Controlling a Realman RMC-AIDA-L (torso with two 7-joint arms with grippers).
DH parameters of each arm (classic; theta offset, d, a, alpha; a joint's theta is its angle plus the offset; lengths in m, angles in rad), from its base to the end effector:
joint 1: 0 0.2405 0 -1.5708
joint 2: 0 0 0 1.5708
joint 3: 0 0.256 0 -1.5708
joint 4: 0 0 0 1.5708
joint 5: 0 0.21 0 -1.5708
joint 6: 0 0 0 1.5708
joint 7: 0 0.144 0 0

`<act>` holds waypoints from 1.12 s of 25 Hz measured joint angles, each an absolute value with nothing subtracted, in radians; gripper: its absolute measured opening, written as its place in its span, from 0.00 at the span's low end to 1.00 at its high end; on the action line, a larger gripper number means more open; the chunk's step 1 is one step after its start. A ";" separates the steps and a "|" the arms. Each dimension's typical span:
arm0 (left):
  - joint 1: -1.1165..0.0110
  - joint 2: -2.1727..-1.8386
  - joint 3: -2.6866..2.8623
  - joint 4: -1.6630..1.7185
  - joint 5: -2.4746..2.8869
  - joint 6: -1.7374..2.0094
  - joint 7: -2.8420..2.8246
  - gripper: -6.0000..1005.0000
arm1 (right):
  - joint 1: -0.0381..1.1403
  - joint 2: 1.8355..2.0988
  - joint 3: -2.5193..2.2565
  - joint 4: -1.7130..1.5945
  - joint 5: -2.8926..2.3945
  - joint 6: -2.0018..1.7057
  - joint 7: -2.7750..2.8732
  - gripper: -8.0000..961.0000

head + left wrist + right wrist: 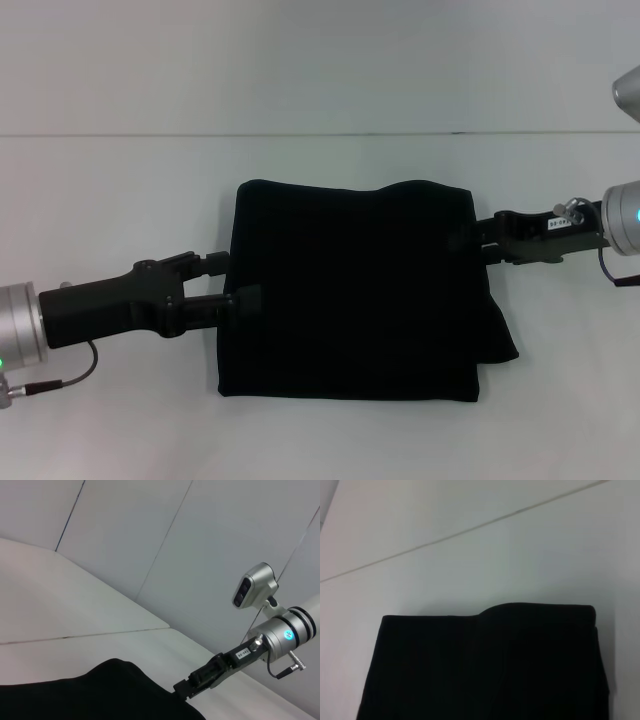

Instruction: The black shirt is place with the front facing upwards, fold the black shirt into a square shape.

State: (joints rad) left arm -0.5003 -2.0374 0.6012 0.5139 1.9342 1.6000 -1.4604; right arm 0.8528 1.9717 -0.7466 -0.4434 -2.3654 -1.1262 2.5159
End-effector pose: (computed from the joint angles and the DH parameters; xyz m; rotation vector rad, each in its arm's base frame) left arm -0.2806 0.3163 0.0071 -2.5988 -0.9169 -0.9103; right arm 0.2511 0.4230 -0.0055 -2.1373 1.7860 0.2708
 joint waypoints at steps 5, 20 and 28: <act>-0.503 -2.039 0.601 0.514 1.934 1.597 -1.460 0.91 | 0.852 1.971 -0.765 -0.440 -2.366 -1.120 2.509 0.69; -0.500 -2.042 0.596 0.514 1.934 1.599 -1.460 0.90 | 0.853 1.971 -0.810 -0.445 -2.365 -1.097 2.504 0.13; -0.500 -2.045 0.596 0.513 1.934 1.600 -1.460 0.89 | 0.850 1.973 -0.806 -0.447 -2.358 -1.097 2.477 0.07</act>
